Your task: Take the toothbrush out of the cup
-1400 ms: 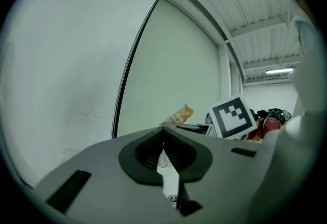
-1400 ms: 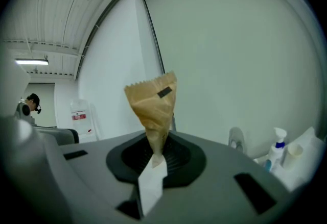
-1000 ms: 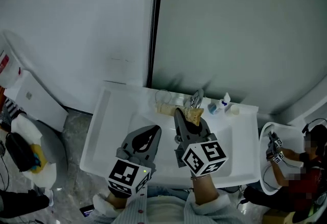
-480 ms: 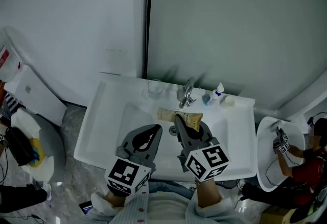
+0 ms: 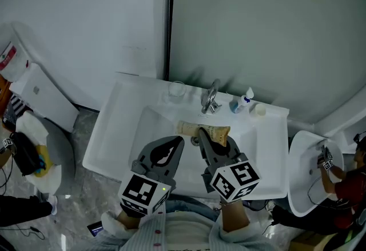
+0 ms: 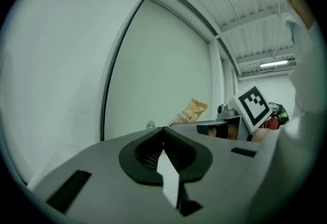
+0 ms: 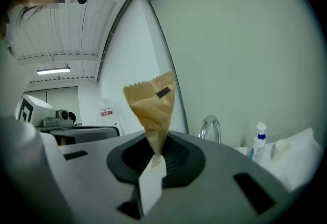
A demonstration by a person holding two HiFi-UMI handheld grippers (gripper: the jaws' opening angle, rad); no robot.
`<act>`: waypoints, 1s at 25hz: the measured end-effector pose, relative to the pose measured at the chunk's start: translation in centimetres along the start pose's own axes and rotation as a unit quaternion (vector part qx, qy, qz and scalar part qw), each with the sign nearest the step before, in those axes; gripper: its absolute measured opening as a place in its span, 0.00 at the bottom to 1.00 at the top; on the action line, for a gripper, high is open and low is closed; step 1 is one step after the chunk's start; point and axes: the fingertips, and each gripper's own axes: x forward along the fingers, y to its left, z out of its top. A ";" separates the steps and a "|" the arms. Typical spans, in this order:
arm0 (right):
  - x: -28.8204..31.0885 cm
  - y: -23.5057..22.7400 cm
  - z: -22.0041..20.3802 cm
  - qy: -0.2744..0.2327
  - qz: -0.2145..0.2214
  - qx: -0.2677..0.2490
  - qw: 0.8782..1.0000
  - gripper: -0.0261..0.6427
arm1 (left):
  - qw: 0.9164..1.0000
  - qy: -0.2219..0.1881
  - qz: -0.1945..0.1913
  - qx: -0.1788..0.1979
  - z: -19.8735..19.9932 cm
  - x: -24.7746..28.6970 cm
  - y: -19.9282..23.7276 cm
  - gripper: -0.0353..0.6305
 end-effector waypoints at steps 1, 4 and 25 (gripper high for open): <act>0.0 0.0 -0.1 0.000 0.001 -0.001 1.000 0.10 | 1.000 0.000 0.002 0.000 0.0 0.0 0.0 0.08; 0.0 -0.1 -0.3 0.001 0.003 0.003 1.000 0.10 | 1.000 0.002 0.008 0.003 -0.1 -0.1 0.0 0.08; 0.5 -0.6 -1.5 0.014 0.013 0.011 1.000 0.10 | 1.000 0.003 0.019 0.005 -0.4 0.0 0.1 0.08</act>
